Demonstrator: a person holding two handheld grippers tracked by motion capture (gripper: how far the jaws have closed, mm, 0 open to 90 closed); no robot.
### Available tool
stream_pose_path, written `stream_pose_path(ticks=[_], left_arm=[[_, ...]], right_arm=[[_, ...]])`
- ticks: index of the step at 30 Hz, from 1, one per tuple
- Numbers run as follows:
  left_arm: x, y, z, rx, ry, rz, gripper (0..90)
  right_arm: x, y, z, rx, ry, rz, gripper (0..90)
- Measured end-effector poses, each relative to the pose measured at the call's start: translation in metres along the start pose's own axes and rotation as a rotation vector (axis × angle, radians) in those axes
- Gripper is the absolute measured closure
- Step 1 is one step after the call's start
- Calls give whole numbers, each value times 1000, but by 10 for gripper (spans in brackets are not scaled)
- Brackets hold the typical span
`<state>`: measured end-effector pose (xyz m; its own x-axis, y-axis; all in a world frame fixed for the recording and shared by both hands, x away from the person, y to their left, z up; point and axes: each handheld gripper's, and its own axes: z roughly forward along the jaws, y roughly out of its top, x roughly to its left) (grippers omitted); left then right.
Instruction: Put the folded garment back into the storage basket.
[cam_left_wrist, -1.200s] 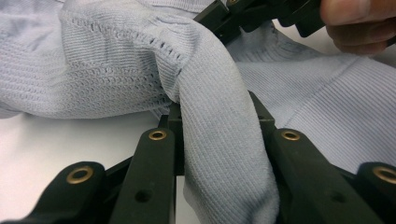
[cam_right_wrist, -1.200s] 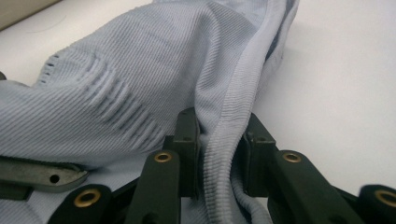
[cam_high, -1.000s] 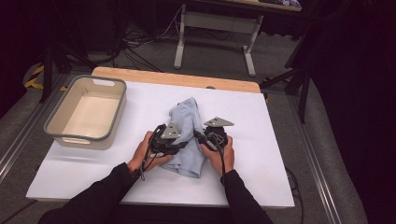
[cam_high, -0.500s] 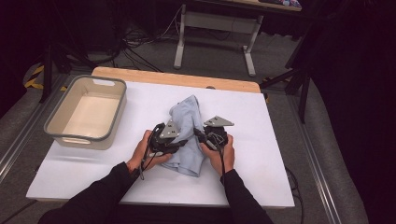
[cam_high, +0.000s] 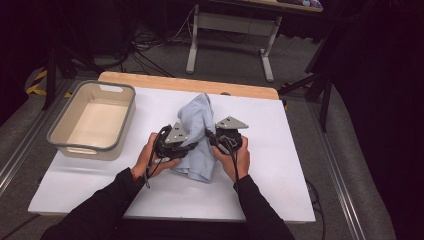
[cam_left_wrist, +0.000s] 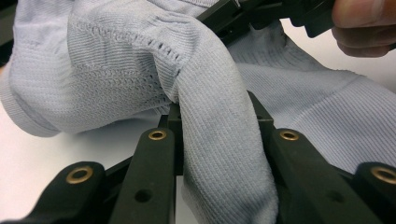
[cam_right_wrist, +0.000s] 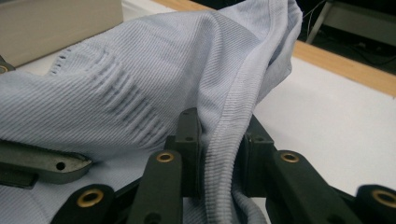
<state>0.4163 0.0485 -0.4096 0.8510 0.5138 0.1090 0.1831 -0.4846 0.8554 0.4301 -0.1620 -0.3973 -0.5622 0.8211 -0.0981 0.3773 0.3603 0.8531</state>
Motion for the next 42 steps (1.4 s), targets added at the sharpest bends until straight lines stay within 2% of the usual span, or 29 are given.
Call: stream_pose_path(ticks=[8,22,33,39,42], left_arm=[[9,6,-16,-19,28,11,712],[27,11,-42,-45,63,3,712],[43,15,-65,-47,90,5,713],[51,16,-83,-48,127,23,713],[56,15,-91,-52,140,17,713]], right_arm=[[7,20,0,-32,2,-18,732],[22,51,4,-71,4,-59,737],[33,73,11,-97,31,-71,737],[43,88,16,-125,47,-83,736],[50,96,20,-134,55,-96,737]])
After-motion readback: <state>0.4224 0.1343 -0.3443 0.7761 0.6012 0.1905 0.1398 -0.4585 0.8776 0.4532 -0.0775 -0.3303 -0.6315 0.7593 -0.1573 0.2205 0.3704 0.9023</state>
